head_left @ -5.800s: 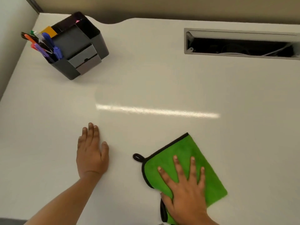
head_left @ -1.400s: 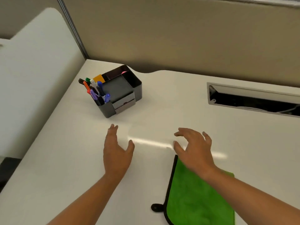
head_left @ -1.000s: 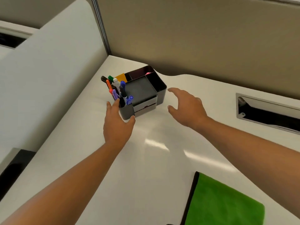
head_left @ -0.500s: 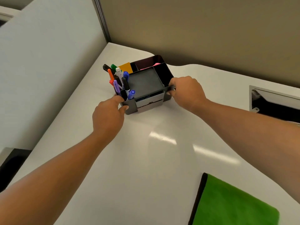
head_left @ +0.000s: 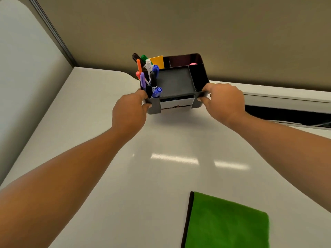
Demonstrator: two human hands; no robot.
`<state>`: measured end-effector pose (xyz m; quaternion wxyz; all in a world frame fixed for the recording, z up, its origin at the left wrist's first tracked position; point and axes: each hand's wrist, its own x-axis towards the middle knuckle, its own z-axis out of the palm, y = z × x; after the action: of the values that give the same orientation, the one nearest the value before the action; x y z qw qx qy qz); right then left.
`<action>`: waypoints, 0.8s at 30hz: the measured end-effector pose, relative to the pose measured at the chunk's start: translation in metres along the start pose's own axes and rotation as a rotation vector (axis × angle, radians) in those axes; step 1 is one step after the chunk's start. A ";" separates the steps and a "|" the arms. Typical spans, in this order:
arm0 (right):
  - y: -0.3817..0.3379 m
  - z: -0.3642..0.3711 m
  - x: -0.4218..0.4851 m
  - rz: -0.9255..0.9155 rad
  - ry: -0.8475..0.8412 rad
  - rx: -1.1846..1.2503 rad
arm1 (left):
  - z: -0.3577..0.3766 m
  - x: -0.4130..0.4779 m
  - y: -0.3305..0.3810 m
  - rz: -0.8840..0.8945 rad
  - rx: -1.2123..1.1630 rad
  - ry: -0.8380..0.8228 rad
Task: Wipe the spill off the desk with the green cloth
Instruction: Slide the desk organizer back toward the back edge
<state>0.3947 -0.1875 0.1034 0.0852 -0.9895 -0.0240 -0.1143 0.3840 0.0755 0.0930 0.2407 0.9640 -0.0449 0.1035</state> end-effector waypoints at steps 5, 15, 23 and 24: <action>0.055 -0.004 -0.014 0.098 0.003 -0.041 | 0.037 0.021 0.042 0.066 -0.002 -0.075; 0.097 0.015 -0.032 0.139 -0.022 -0.056 | 0.080 0.024 0.066 0.076 0.013 -0.122; 0.101 0.018 -0.036 0.127 -0.028 -0.045 | 0.091 0.021 0.065 0.054 0.024 -0.129; 0.100 0.018 -0.036 0.131 -0.033 -0.043 | 0.091 0.021 0.066 0.060 0.040 -0.119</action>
<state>0.3709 -0.2841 0.0613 0.0707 -0.9923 0.0420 -0.0928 0.4114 -0.0268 0.0492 0.2150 0.9713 -0.0858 0.0541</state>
